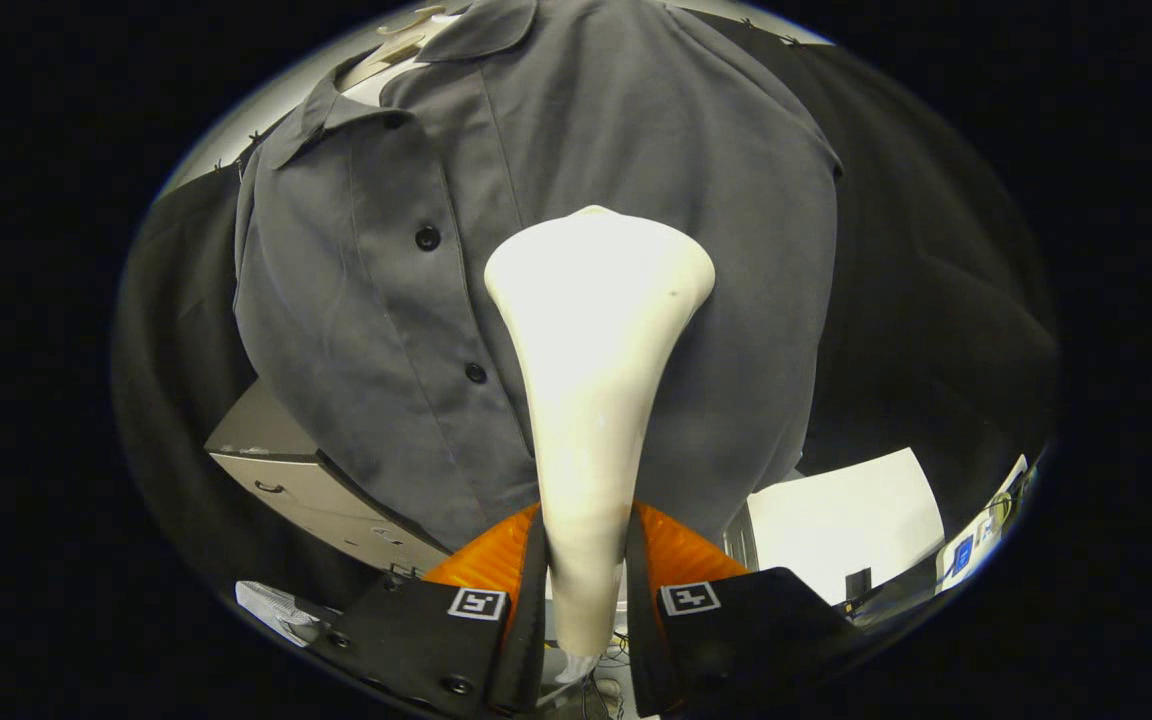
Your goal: Iron the clothes twice with a garment steamer, once on the left side and once on the right side.
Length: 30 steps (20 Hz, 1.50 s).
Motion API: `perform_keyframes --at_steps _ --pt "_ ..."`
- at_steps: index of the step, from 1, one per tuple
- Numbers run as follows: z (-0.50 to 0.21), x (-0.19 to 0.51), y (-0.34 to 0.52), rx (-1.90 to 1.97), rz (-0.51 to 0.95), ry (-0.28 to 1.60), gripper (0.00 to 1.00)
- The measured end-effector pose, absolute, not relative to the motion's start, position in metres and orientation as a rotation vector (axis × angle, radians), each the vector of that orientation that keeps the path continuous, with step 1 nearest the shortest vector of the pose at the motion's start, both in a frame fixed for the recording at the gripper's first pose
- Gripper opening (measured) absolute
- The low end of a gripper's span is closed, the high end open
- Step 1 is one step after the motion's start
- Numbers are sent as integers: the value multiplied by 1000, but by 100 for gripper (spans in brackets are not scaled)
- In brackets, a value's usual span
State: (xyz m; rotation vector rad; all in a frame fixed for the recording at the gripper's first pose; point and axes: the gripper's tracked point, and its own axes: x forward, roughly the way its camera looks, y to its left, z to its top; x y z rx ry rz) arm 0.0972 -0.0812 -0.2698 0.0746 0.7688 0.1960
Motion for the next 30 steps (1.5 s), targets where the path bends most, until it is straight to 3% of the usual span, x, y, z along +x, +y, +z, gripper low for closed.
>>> perform_keyframes --at_steps 21,30 --pt "-380 56 -83 59 163 965 42" --pt "-366 54 -83 98 142 931 43"
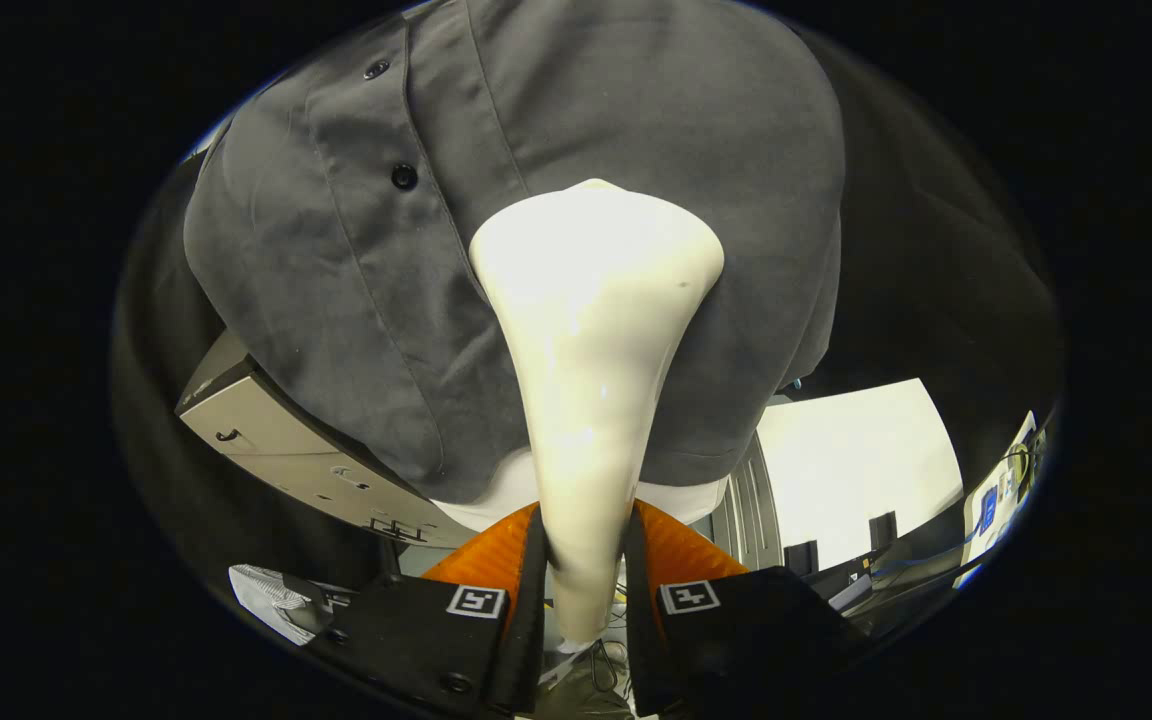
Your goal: Iron the clothes twice with a garment steamer, once on the left side and once on the right side.
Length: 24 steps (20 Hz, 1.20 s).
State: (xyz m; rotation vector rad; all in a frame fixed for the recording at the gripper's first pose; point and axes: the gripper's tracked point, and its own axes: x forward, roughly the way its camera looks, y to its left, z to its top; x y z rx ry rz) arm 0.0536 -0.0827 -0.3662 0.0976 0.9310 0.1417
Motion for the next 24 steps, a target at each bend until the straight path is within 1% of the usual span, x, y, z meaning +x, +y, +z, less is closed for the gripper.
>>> perform_keyframes --at_steps 7,14,24 --pt "-324 58 -75 114 126 847 42" --pt "-259 64 -53 126 103 723 42" --pt "-180 46 -31 126 57 556 42"
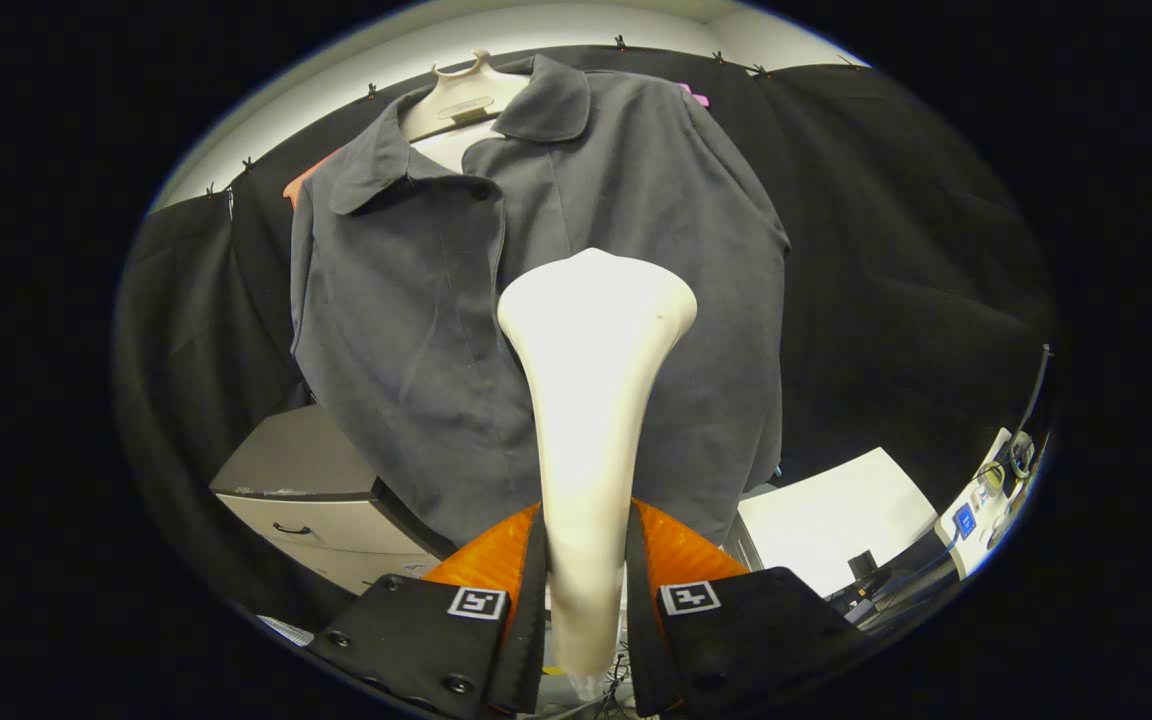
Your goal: Iron the clothes twice with a garment steamer, once on the left side and once on the right side.
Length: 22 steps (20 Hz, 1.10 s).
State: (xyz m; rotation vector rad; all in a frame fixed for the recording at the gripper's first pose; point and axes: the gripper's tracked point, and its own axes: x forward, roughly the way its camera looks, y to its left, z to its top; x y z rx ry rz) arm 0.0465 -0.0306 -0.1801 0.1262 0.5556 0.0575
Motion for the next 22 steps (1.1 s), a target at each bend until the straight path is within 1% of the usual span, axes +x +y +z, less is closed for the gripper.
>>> perform_keyframes --at_steps 7,11,16,22 --pt "-110 15 6 110 55 410 42" --pt "-85 -5 22 124 40 349 42" --pt "-79 -33 34 148 17 326 42" --pt "-90 -45 30 149 -17 346 42"
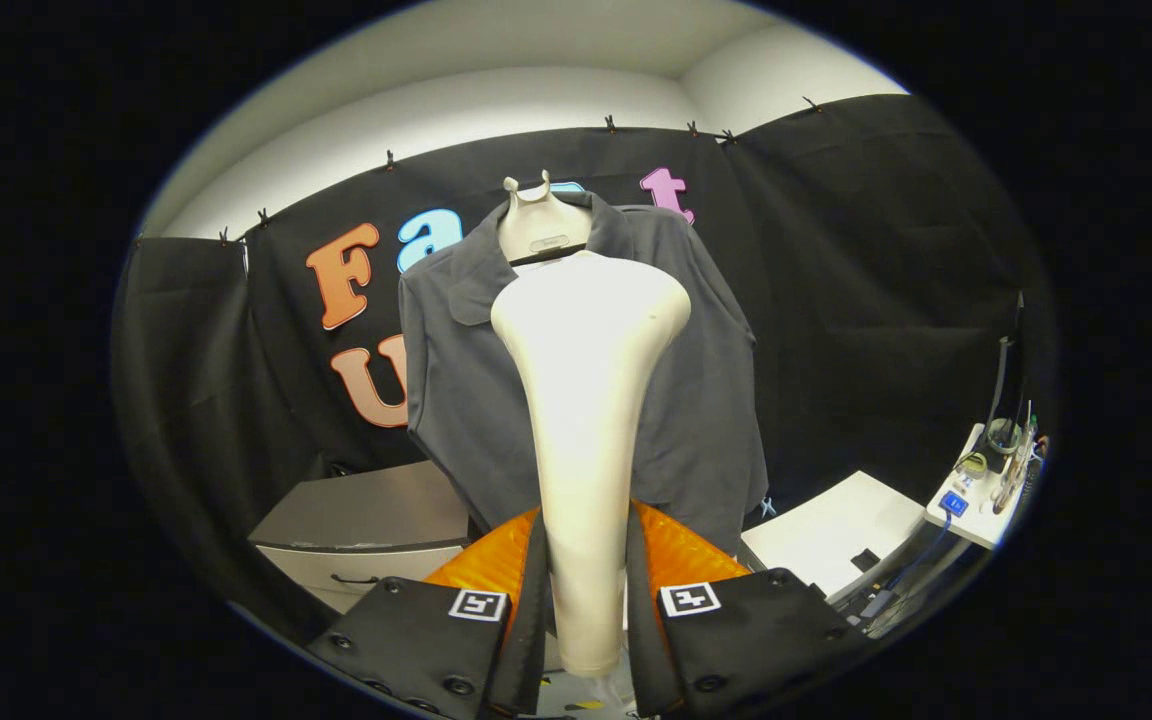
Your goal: Iron the clothes twice with a garment steamer, once on the left side and once on the right side.
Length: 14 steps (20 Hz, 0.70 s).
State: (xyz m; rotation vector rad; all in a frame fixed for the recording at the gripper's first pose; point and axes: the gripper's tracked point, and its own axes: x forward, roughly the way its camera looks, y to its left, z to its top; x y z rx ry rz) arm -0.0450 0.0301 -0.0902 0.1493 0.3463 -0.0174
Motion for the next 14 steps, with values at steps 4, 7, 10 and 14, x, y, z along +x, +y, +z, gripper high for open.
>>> perform_keyframes --at_steps 4,7,10,14 --pt "-93 -50 31 145 -24 357 42" --pt "-94 -50 29 142 -30 361 42" --pt "-94 -49 27 142 -33 363 42" --pt "-95 -48 26 143 -34 368 42"
